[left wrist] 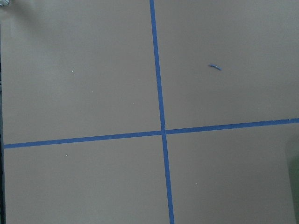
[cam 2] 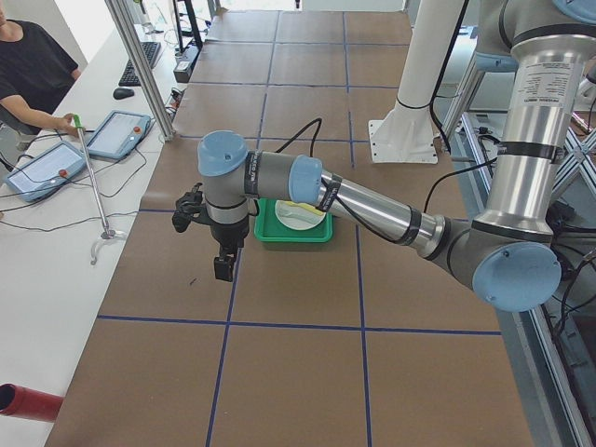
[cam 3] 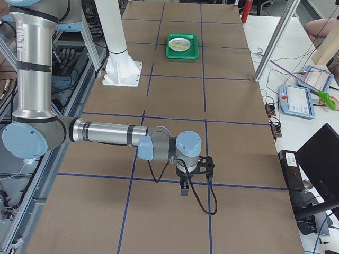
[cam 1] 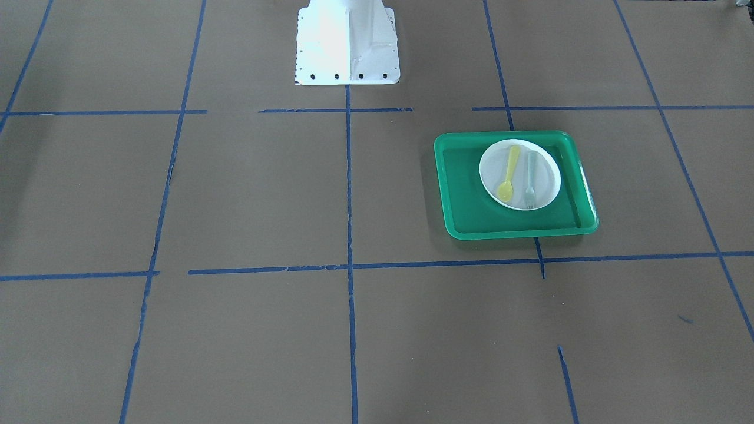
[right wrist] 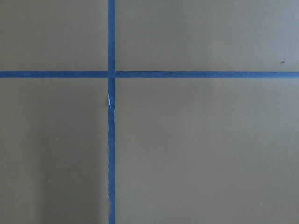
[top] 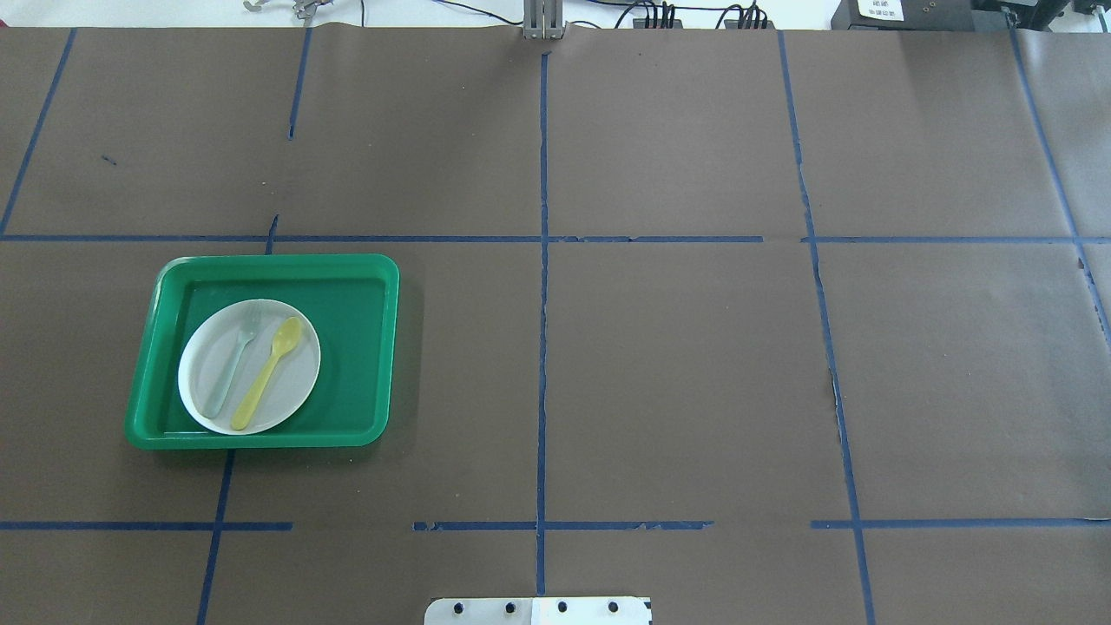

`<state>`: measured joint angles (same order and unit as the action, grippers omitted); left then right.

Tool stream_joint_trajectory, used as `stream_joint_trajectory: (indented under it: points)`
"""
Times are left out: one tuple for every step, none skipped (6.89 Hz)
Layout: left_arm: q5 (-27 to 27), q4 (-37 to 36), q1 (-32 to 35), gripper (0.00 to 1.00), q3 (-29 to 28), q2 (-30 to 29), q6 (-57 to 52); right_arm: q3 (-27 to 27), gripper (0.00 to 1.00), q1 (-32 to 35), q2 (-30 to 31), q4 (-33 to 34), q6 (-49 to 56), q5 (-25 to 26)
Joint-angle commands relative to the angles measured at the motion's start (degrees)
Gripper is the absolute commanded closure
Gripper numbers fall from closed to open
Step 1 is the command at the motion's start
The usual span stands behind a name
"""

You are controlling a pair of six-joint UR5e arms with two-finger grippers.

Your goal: Place spoon

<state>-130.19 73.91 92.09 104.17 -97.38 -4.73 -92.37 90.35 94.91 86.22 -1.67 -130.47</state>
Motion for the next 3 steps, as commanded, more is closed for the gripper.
stream_joint_trajectory:
  points:
    - [-0.85, 0.10, -0.50, 0.00, -0.02, -0.01, -0.02, 0.09, 0.00, 0.00, 0.01, 0.00, 0.00, -0.04]
    - [-0.94, 0.01, -0.50, 0.00, -0.46, 0.08, -0.02, 0.00, 0.00, 0.00, -0.08, 0.00, 0.00, -0.05]
    - [-0.94, 0.18, -0.59, 0.00, -0.63, -0.09, 0.50, 0.00, 0.00, 0.00, 0.01, 0.00, 0.00, -0.05]
